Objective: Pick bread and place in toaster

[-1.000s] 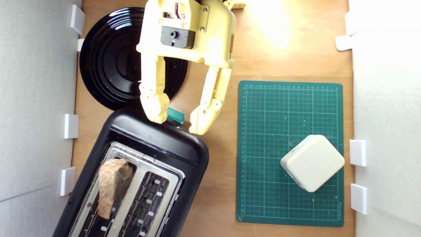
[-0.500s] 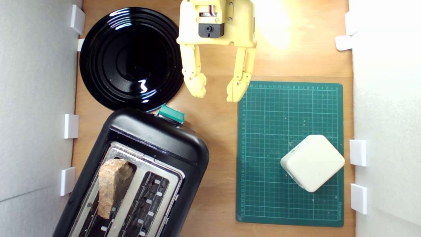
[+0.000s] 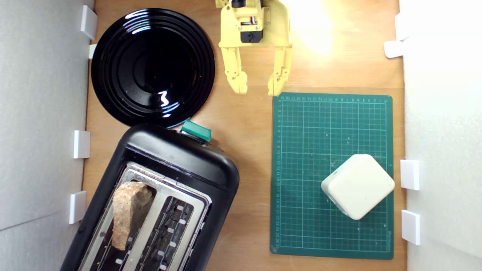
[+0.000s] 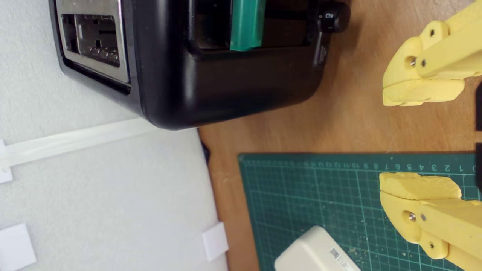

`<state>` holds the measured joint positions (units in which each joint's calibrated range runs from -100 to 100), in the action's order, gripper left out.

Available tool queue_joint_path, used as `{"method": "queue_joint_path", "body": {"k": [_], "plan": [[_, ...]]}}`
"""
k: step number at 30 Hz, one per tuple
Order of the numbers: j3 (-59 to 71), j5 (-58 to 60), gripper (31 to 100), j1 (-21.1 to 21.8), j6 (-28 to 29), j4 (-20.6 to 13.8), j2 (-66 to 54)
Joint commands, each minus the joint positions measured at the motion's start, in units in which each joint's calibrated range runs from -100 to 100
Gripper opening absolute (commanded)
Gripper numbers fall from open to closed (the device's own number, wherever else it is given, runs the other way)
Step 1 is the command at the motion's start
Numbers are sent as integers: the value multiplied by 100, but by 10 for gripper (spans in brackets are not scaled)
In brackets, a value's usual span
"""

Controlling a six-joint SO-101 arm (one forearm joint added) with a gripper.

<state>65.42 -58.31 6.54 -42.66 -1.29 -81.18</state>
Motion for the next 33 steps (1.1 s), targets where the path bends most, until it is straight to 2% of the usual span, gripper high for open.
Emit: {"method": "queue_joint_path", "body": {"k": [1, 11, 22, 25, 33], "plan": [[589, -14, 751, 47, -5, 47, -625], [2124, -6, 747, 47, -15, 47, -1682], [3122, -14, 510, 6, -31, 20, -1790], [3322, -23, 483, -34, 63, 38, -1790], [3322, -23, 469, -34, 942, 38, -1790]]}}
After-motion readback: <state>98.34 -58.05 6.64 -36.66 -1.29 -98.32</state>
